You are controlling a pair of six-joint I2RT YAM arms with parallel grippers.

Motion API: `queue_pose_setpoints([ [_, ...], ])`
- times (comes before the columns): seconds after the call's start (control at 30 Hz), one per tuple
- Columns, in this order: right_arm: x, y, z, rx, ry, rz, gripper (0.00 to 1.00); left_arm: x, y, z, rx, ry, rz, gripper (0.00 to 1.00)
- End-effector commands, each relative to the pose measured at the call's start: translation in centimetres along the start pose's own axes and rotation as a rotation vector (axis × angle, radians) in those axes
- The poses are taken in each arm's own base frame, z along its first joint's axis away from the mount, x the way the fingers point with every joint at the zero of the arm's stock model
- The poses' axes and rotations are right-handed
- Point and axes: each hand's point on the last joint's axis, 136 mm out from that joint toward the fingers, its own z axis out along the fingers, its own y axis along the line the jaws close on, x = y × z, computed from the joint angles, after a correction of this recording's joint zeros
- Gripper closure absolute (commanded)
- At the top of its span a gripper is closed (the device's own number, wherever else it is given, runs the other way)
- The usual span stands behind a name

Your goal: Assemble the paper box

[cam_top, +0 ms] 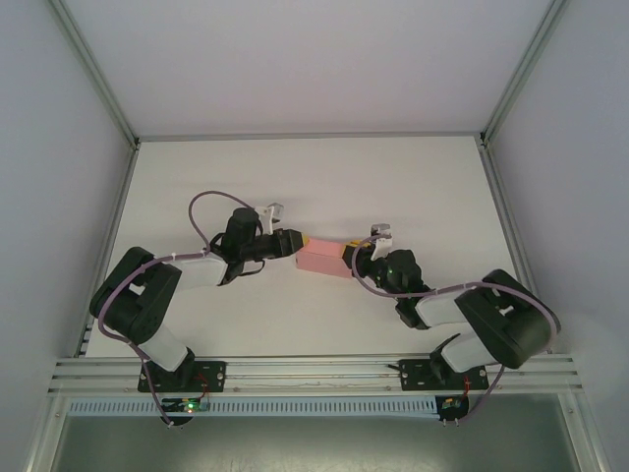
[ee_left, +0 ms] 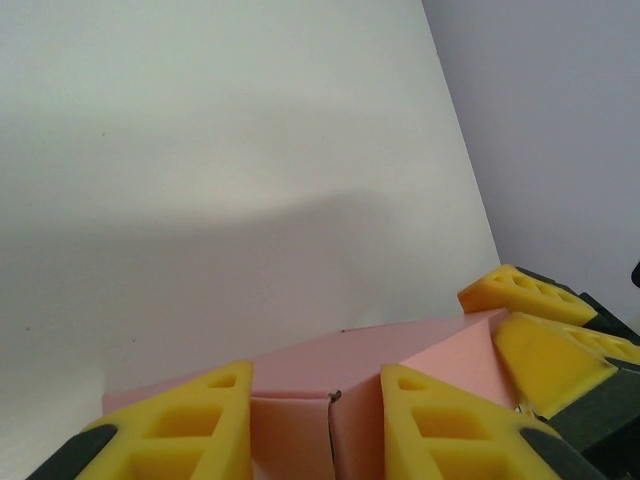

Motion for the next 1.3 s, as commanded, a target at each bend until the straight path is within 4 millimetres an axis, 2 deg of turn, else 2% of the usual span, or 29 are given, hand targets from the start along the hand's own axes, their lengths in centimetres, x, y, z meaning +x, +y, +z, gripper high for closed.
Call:
queue_pose_setpoints([
  [0.0, 8.2, -4.8, -2.1, 0.149, 0.253, -0.046, 0.88, 9.0, 7.9, -0.7, -0.251, 0.23, -0.131, 1.0],
  [0.07, 8.2, -4.9, -1.9, 0.153, 0.253, -0.052, 0.96, 9.2, 8.4, -0.8, -0.267, 0.224, -0.107, 1.0],
  [0.13, 8.1, -4.9, -1.9, 0.152, 0.248, -0.059, 1.0, 9.2, 8.9, -0.9, -0.284, 0.221, -0.086, 1.0],
  [0.27, 6.6, -4.4, -1.9, 0.147, 0.201, -0.079, 1.0, 8.8, 8.2, -0.6, -0.255, 0.221, -0.066, 1.0],
  [0.33, 5.8, -3.9, -1.7, 0.142, 0.204, -0.087, 0.94, 8.3, 7.3, -0.5, -0.229, 0.218, -0.06, 0.96],
  [0.4, 4.8, -3.3, -1.3, 0.147, 0.223, -0.099, 0.89, 7.3, 6.2, -0.4, -0.205, 0.21, -0.045, 0.8],
  [0.5, 2.8, -2.3, -1.1, 0.152, 0.227, -0.12, 0.72, 5.7, 4.0, -0.5, -0.175, 0.202, 0.001, 0.6],
  [0.63, -0.4, -0.7, -0.7, 0.146, 0.185, -0.109, 0.5, 3.1, 1.1, -0.7, -0.143, 0.183, 0.068, 0.46],
  [0.67, -0.9, -0.3, -0.7, 0.142, 0.18, -0.106, 0.5, 2.4, 0.5, -0.8, -0.139, 0.172, 0.078, 0.43],
  [0.7, -1.5, 0.2, -0.5, 0.129, 0.173, -0.103, 0.48, 1.7, -0.2, -0.9, -0.131, 0.159, 0.088, 0.33],
  [0.77, -2.7, 0.7, -0.3, 0.129, 0.164, -0.103, 0.41, 0.5, -1.5, -1.1, -0.118, 0.134, 0.115, 0.0],
  [0.83, -4.0, 1.0, -0.3, 0.147, 0.149, -0.116, 0.37, -0.5, -2.4, -1.5, -0.12, 0.114, 0.138, 0.0],
  [0.9, -5.5, 1.6, -0.5, 0.138, 0.121, -0.139, 0.28, -1.6, -2.9, -2.2, -0.158, 0.091, 0.154, 0.0],
  [0.93, -6.3, 2.1, -0.6, 0.123, 0.108, -0.155, 0.19, -2.1, -2.9, -2.7, -0.19, 0.077, 0.162, 0.0],
  [0.97, -7.1, 2.6, -0.8, 0.104, 0.093, -0.168, 0.06, -2.8, -2.6, -3.3, -0.248, 0.058, 0.168, 0.0],
  [1.0, -7.8, 3.1, -1.0, 0.081, 0.083, -0.185, 0.02, -3.5, -2.4, -4.0, -0.3, 0.042, 0.18, 0.0],
  [1.13, -9.6, 4.8, -1.6, 0.005, 0.084, -0.255, 0.02, -6.0, -1.4, -7.3, -0.523, -0.021, 0.186, 0.0],
  [1.27, -10.3, 6.0, -2.0, -0.044, 0.158, -0.368, 0.02, -7.6, 0.1, -10.7, -0.727, -0.072, 0.153, 0.0],
])
